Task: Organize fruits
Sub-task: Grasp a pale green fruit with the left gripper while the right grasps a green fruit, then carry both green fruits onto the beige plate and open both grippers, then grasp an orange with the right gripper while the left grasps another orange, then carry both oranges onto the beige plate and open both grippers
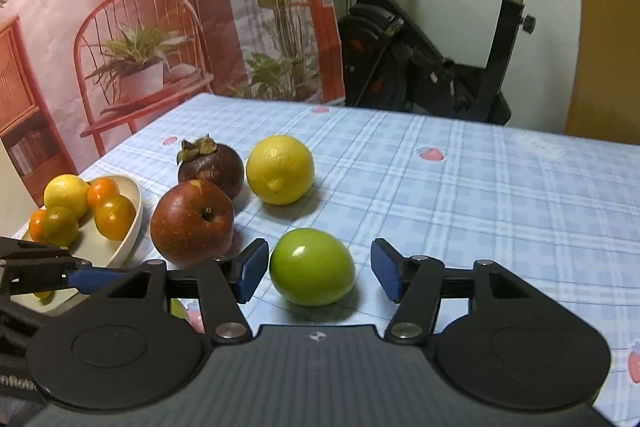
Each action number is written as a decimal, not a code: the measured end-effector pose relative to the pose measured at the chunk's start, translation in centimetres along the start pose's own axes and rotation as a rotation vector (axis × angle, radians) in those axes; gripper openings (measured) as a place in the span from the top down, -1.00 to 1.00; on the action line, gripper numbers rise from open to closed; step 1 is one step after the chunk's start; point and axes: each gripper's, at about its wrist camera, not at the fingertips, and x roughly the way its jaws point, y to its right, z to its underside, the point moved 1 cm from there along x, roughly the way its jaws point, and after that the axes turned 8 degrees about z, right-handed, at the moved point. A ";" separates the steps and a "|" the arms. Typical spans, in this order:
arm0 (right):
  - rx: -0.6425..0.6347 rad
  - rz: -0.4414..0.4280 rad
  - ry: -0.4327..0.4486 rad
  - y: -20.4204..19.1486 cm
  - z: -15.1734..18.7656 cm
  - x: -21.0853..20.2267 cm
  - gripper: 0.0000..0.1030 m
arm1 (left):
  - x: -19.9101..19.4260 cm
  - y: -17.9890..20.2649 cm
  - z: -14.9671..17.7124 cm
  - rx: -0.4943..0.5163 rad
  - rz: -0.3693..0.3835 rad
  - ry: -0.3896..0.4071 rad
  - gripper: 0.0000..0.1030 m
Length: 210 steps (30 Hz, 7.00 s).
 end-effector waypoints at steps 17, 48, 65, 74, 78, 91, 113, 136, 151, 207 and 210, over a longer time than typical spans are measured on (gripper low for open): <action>0.091 -0.035 -0.062 0.7 1.1 -0.8 -0.01 | -0.7 0.1 1.2 0.008 0.035 -0.002 0.04; -0.212 -0.244 -0.058 -15.1 -1.5 0.7 -0.01 | -11.5 -9.9 3.4 -0.161 -0.256 0.164 0.04; -0.278 -0.233 -0.099 -17.0 -0.7 2.6 -0.01 | -11.0 -10.6 4.5 -0.172 -0.251 0.143 0.04; -0.300 -0.224 -0.105 -17.1 -0.5 2.7 -0.01 | -10.8 -11.0 4.6 -0.189 -0.251 0.130 0.04; -0.317 -0.219 -0.100 -17.2 -0.4 2.5 -0.01 | -10.8 -11.0 4.7 -0.190 -0.251 0.128 0.04; -0.309 -0.211 -0.067 -16.8 -0.6 1.3 0.00 | -11.3 -10.7 4.5 -0.192 -0.263 0.150 0.02; -0.180 -0.139 0.031 -10.6 -0.1 -4.1 0.00 | -10.8 -5.7 3.2 -0.048 -0.224 0.149 0.02; -0.067 0.128 0.077 2.5 5.7 -10.5 -0.01 | -2.0 4.2 -1.3 0.152 0.039 0.090 0.02; -0.008 0.103 0.070 5.5 7.8 -9.7 0.10 | 3.4 7.0 -0.8 0.175 0.123 -0.005 0.02; 0.230 0.156 0.062 9.9 8.3 -10.9 0.20 | 0.1 4.9 -0.8 0.127 0.047 0.060 0.25; 0.227 0.144 0.057 9.4 7.6 -11.0 0.20 | -1.9 3.1 -0.8 0.107 0.027 0.079 0.25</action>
